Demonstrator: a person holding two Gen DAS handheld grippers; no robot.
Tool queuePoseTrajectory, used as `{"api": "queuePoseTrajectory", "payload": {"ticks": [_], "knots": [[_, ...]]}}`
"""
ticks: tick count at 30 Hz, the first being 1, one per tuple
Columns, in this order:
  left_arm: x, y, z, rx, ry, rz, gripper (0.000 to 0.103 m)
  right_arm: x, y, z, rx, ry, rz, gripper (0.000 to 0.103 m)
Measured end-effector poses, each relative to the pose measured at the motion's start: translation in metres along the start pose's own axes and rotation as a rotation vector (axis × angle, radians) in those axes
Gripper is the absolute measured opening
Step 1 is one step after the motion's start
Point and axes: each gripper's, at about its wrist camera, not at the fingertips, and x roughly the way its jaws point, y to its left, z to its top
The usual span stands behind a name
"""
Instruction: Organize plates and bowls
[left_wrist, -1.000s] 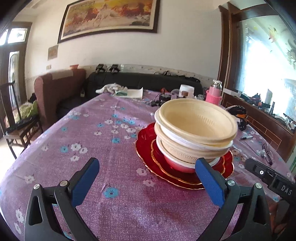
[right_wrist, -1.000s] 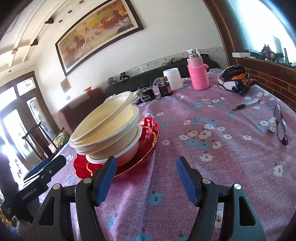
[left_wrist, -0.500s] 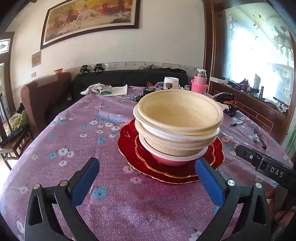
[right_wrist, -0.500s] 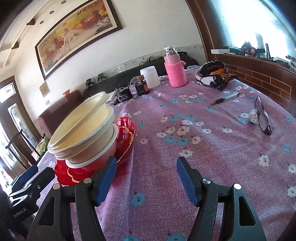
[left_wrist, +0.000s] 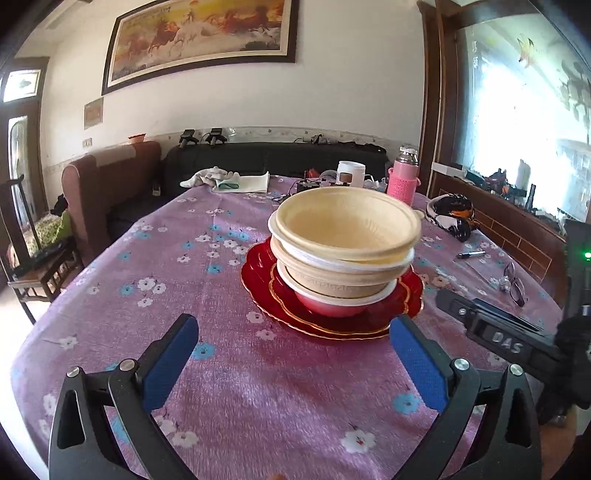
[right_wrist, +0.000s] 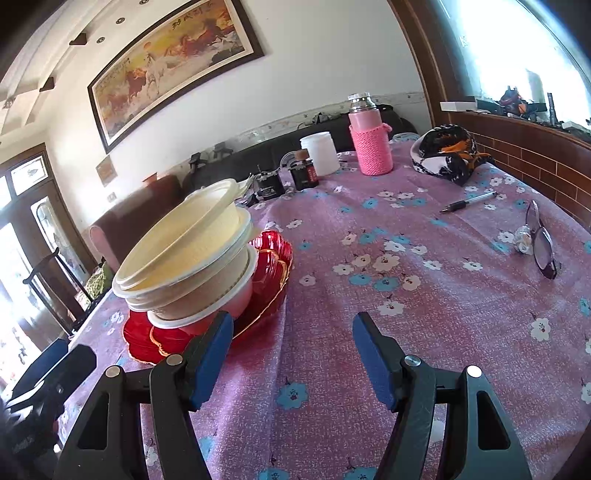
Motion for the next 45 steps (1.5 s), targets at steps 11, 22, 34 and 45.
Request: {"api": "queuePoseTrajectory", "payload": {"ticks": [11, 22, 34, 45], "knots": [[-0.005, -0.006, -0.01, 0.006, 0.075, 0.107, 0.103, -0.006, 0.005, -0.002, -0.035, -0.034, 0.018, 0.075], [-0.005, -0.003, -0.021, 0.078, 0.082, 0.18, 0.103, -0.01, 0.008, -0.003, -0.048, -0.054, -0.013, 0.075], [-0.006, -0.002, -0.022, 0.086, 0.075, 0.206, 0.103, -0.014, 0.011, -0.005, -0.065, -0.077, -0.036, 0.077], [-0.006, 0.0, -0.02, 0.08, 0.08, 0.209, 0.103, -0.014, 0.012, -0.005, -0.067, -0.078, -0.042, 0.077]]}}
